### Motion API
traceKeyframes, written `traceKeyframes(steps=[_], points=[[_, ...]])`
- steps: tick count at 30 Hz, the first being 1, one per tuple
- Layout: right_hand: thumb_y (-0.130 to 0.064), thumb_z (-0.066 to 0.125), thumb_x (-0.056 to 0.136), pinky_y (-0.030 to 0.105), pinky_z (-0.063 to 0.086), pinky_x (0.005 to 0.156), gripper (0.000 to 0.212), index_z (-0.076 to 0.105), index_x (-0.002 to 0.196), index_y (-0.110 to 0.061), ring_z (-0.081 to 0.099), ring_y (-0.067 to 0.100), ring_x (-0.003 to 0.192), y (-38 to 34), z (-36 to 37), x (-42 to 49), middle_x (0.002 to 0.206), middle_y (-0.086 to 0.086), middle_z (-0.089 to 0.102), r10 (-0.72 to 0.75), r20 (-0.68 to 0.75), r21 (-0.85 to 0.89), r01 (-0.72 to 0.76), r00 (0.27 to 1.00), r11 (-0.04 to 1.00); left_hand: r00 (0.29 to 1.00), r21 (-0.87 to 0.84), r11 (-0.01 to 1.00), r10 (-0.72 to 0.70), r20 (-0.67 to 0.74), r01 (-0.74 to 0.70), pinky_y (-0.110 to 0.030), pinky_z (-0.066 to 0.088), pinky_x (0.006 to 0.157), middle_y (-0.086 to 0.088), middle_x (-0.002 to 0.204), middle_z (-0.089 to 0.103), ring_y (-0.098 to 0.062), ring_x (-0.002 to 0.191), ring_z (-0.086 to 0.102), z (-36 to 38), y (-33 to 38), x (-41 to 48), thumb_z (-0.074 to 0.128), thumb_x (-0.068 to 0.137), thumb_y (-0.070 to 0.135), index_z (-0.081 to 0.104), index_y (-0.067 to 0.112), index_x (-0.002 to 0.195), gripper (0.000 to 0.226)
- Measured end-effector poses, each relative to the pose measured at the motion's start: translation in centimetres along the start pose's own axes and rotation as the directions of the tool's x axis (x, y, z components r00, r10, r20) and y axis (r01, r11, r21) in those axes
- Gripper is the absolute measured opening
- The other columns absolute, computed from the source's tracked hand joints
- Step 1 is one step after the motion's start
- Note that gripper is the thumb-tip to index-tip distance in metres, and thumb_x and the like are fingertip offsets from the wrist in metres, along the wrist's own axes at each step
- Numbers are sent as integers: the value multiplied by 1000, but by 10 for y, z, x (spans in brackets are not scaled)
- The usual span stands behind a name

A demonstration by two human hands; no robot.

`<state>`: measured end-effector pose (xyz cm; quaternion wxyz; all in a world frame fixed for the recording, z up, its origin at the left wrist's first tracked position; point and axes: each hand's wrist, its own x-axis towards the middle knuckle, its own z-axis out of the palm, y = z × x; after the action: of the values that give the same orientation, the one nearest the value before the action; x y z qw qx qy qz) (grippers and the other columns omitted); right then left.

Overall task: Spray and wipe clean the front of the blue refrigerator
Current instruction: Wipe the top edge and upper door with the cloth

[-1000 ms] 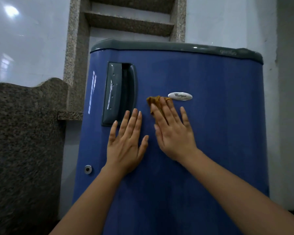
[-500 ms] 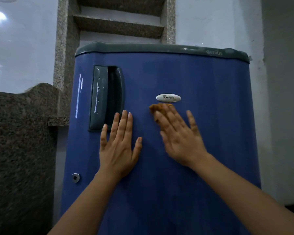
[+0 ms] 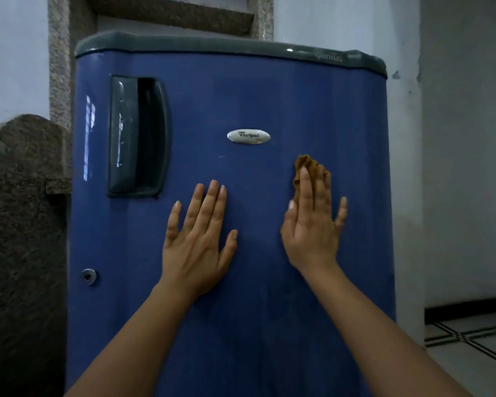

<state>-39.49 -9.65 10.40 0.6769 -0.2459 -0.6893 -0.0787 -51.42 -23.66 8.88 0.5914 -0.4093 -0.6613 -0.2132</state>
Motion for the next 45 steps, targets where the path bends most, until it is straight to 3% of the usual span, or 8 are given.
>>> traceKeyframes(steps=[2, 6, 11, 17, 23, 28, 36, 45], points=[[-30, 27, 93, 49, -1, 112, 56, 13, 147, -21, 5, 18, 143, -14, 1, -12, 156, 4, 11, -116, 54, 11, 116, 992, 993, 1000, -2, 1000, -13, 22, 13, -39, 5, 112, -5, 152, 19, -14, 140, 15, 1, 4, -3, 24, 92, 43, 22, 8, 145, 64], [-30, 36, 92, 52, 14, 110, 55, 24, 144, -22, 20, 17, 141, 31, -8, -47, 152, 5, 23, -579, 160, -48, 592, 799, 804, 998, 5, 1000, -18, 60, 17, -40, 5, 112, -5, 153, 16, -16, 141, 13, 0, 12, -9, 20, 92, 46, 19, 9, 146, 65], [-31, 31, 92, 46, -1, 112, 57, 17, 146, -21, 14, 16, 142, 47, -9, -13, 154, 4, 19, -103, 16, -46, 103, 995, 994, 995, 14, 998, 59, 81, -60, -40, 7, 112, -6, 152, 21, -18, 140, 18, 3, 41, -7, 10, 95, 50, 20, 8, 146, 66], [-31, 29, 95, 50, 16, 111, 52, 22, 144, -18, 21, 17, 140, 73, -16, -11, 151, 6, 24, -532, 99, -126, 541, 841, 831, 991, 45, 991, 122, 51, -125, -40, 5, 112, -7, 152, 21, -18, 140, 19, 7, 69, 18, 17, 94, 47, 24, 8, 145, 65], [-34, 28, 92, 48, 5, 112, 56, 17, 146, -19, 17, 17, 141, 88, -17, 78, 154, 5, 22, -239, 16, -102, 240, 971, 965, 991, 63, 989, 130, 30, -131, -40, 6, 112, -6, 152, 20, -18, 140, 18, 13, 101, 56, 17, 93, 47, 23, 8, 145, 65], [-35, 28, 93, 49, 14, 111, 60, 13, 146, -12, 15, 22, 142, 101, -16, 21, 154, 12, 19, 106, -34, 45, -104, 994, 994, 990, 70, 988, 134, 49, -137, -40, 7, 112, -5, 152, 20, -17, 140, 19, 20, 122, 49, 15, 94, 47, 23, 8, 145, 65], [-33, 29, 94, 49, 14, 112, 59, 14, 146, -9, 14, 25, 142, 105, -20, 4, 153, 15, 18, 22, 31, -9, -21, 999, 1000, 984, 72, 983, 165, 71, -170, -40, 5, 113, -4, 153, 16, -17, 141, 18, 27, 140, 22, 27, 90, 45, 23, 9, 146, 66], [-38, 20, 95, 50, 10, 113, 60, 1, 147, -14, 7, 18, 143, 128, -28, -65, 155, 9, 10, 189, 136, 50, -197, 972, 979, 984, 32, 988, 150, 92, -153, -40, 5, 114, -3, 154, 13, -17, 143, 11, 32, 151, 6, 22, 92, 46, 18, 10, 146, 66]])
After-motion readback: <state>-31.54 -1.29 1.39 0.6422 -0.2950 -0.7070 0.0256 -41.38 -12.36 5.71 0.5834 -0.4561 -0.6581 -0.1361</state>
